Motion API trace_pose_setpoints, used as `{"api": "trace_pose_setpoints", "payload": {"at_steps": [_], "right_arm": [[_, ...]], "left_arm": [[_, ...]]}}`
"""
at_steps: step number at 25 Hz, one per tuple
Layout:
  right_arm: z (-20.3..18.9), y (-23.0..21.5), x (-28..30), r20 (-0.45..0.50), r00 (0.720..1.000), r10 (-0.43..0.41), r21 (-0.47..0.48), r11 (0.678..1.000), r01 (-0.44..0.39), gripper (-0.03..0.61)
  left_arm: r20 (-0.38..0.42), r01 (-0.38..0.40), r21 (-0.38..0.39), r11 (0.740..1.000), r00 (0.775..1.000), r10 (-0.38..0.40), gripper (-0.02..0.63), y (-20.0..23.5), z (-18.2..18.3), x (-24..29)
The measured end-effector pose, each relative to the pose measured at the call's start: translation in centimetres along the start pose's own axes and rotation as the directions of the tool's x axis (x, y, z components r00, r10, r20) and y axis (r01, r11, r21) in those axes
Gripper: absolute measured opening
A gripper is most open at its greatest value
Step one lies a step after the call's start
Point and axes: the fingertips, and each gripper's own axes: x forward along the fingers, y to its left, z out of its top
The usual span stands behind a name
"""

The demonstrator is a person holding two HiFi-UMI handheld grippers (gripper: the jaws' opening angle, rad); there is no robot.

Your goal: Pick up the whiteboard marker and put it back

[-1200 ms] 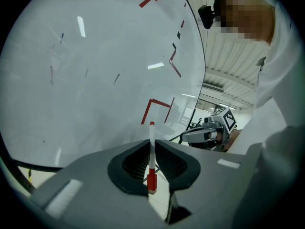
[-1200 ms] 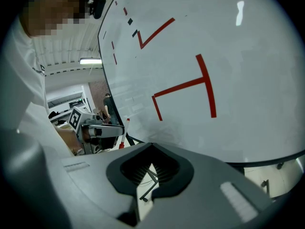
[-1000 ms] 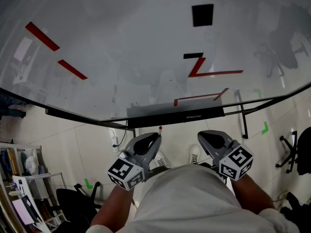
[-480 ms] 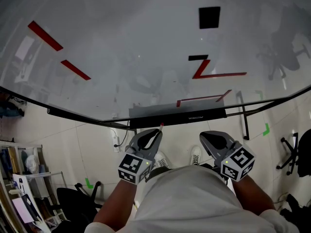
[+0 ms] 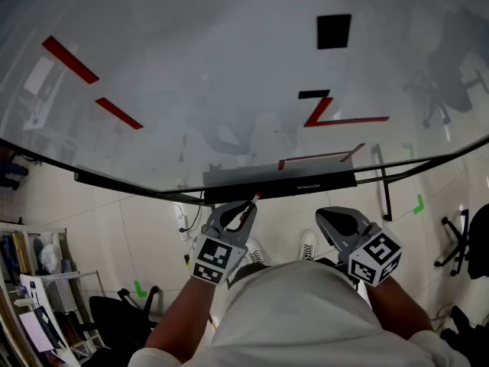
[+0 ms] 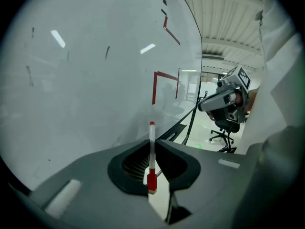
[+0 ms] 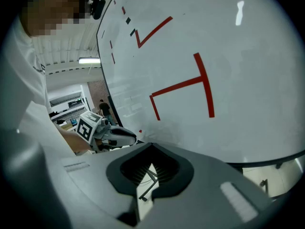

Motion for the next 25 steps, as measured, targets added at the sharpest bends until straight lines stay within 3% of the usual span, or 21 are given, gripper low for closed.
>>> {"api": "trace_pose_setpoints", "payload": {"at_steps": [6,13,21,25], "right_arm": [[-0.4,-0.4,0.0,-0.005,1.0,-0.004,0.012,1.0,0.004,0.002],[-0.2,-0.6,0.1,-0.003,1.0,-0.009,0.011,1.0,0.009,0.002],[-0.5,-0.9,0.0,-0.003,1.0,-0.014,0.021,1.0,0.014,0.002],[-0.5,-1.0,0.1,-0.005,1.0,-0.015,0.021,1.0,0.015,0.002]], "left_arm": [[-0.103,-0.036,0.211,0.977,0.993,0.059,0.055,0.5,-1.4,1.1],[-0.175,-0.011,0.437,0.899,0.98,0.097,0.055,0.0,-2.1,2.2],[-0.216,0.018,0.515,0.857,0.97,0.11,0.055,-0.4,-2.6,2.8],[-0.251,0.045,0.614,0.788,0.958,0.141,0.055,-0.3,-3.2,3.5]]}}
